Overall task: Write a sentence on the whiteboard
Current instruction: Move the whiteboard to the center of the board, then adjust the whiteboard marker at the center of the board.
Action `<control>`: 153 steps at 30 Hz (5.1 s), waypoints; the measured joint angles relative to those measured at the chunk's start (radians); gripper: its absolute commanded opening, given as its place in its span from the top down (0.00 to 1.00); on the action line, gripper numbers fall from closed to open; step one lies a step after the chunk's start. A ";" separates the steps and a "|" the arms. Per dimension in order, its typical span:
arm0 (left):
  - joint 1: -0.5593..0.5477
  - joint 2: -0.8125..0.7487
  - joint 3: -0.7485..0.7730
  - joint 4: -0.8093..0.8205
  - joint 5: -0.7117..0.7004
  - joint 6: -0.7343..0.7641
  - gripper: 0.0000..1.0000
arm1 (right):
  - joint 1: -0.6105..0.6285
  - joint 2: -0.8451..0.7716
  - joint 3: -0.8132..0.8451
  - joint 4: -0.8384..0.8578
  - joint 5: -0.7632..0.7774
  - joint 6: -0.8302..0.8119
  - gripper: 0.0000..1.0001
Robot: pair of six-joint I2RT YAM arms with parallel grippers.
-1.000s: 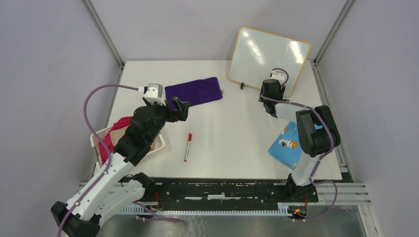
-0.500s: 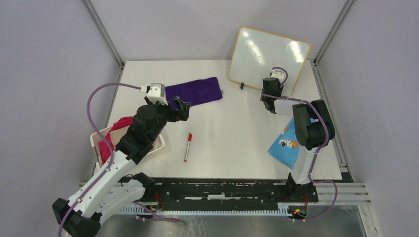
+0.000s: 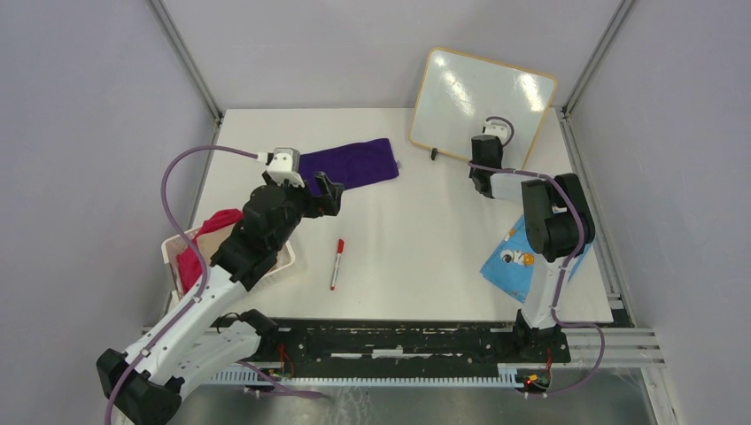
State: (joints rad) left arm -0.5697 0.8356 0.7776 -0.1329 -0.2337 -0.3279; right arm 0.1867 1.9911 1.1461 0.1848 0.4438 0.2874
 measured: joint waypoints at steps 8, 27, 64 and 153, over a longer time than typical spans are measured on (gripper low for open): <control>0.000 0.018 0.013 -0.001 0.000 0.000 0.00 | -0.002 0.005 0.003 0.000 -0.017 -0.017 0.80; 0.000 0.004 0.014 -0.003 0.000 0.000 0.00 | -0.003 -0.182 -0.248 0.043 -0.048 -0.021 1.00; 0.000 0.033 0.014 -0.038 -0.035 0.000 0.00 | 0.515 -0.829 -0.907 0.115 -0.014 0.035 1.00; -0.103 0.074 0.020 -0.466 0.170 -0.110 0.00 | 0.651 -1.543 -1.043 -0.109 -0.100 0.019 0.40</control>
State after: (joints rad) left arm -0.6731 0.9096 0.7975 -0.5987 -0.0639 -0.4381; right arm 0.8379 0.4484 0.1036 0.0753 0.3439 0.3069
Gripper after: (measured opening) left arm 0.994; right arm 0.603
